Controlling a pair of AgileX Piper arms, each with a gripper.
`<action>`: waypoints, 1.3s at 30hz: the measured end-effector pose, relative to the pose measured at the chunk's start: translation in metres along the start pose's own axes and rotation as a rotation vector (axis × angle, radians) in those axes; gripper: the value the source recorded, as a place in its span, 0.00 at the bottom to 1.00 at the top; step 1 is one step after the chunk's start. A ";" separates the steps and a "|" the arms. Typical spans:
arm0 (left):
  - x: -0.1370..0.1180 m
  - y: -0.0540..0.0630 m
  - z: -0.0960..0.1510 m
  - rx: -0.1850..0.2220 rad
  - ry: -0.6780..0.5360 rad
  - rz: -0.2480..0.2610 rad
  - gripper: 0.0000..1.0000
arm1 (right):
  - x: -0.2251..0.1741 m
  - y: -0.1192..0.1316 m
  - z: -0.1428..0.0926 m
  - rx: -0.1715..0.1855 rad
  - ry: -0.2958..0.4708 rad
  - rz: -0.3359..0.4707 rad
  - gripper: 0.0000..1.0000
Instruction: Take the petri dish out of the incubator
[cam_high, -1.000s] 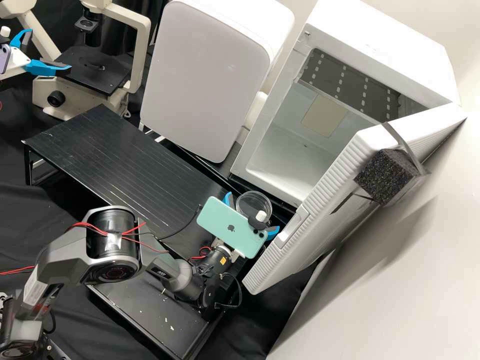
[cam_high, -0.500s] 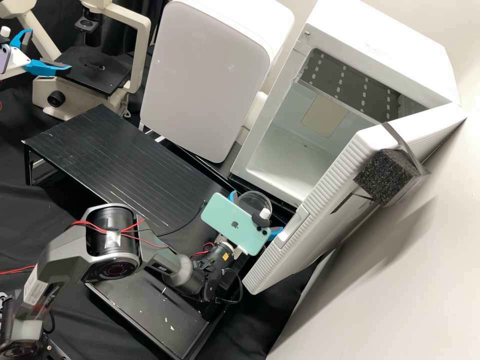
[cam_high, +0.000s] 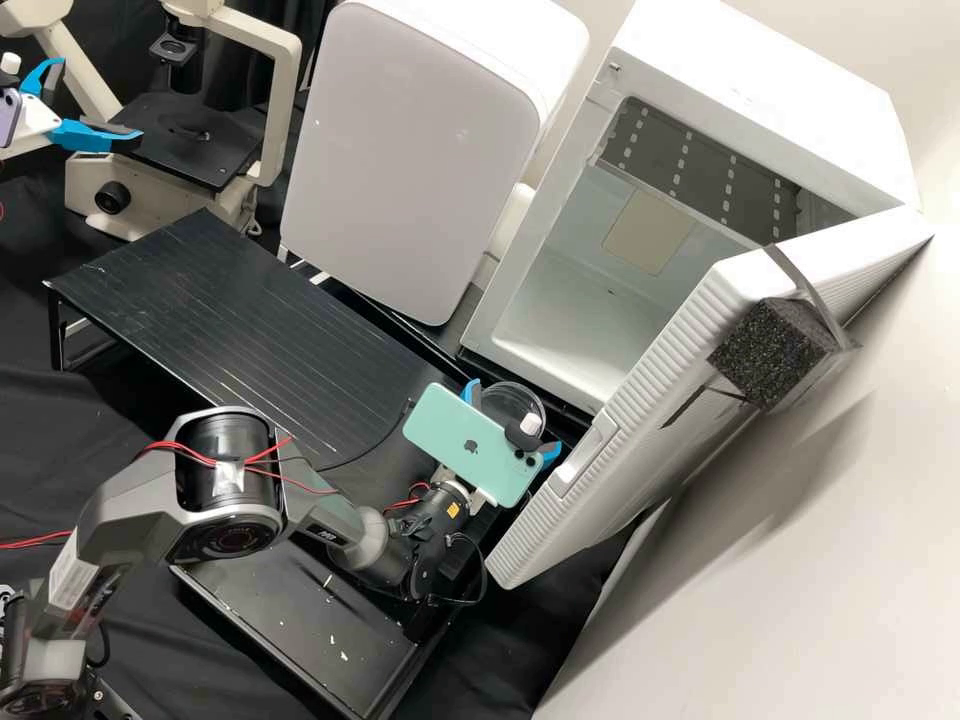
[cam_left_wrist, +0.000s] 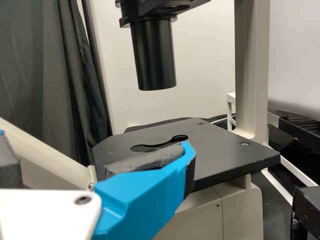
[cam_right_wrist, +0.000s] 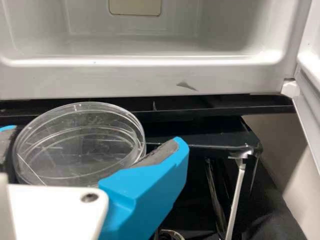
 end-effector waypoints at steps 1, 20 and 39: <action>0.000 0.000 0.000 0.000 0.000 0.000 1.00 | 0.000 0.000 0.000 -0.002 0.001 -0.003 0.00; 0.000 0.000 0.000 0.000 0.000 0.000 1.00 | 0.001 -0.004 0.003 0.004 0.005 -0.014 0.00; 0.000 0.000 0.000 0.000 0.000 0.000 1.00 | -0.022 -0.002 0.012 0.011 0.059 -0.009 0.00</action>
